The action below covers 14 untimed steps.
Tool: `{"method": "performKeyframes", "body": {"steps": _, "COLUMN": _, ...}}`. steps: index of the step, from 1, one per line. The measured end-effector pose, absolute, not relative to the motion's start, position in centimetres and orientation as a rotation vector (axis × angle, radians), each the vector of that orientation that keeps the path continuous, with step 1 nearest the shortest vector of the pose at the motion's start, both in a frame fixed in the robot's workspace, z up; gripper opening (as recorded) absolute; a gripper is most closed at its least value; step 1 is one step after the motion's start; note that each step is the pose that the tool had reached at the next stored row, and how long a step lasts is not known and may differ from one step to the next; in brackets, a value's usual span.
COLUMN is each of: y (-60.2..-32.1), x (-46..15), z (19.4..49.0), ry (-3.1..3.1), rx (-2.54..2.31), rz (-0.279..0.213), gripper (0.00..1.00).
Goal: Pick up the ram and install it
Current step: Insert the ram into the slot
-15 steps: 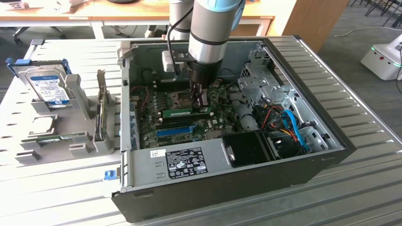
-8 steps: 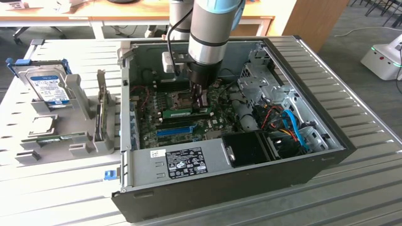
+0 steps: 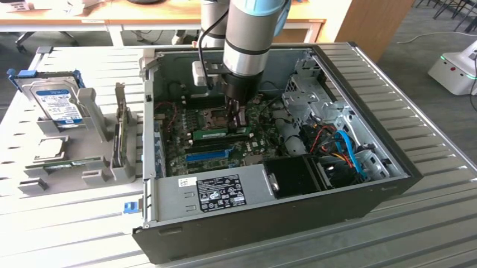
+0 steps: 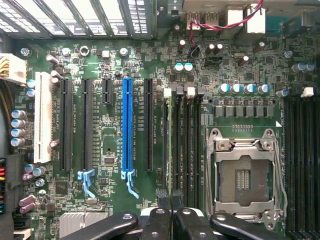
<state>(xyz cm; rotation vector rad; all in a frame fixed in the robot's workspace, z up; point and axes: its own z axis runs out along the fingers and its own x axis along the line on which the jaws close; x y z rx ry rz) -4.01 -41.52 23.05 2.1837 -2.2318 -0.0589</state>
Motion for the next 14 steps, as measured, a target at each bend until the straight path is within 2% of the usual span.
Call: {"method": "performKeyframes", "body": {"steps": 14, "y": -41.52, "x": -4.10, "z": 22.83, "ry": -2.232, "rx": 2.183, "rz": -0.059, "gripper": 0.12}}
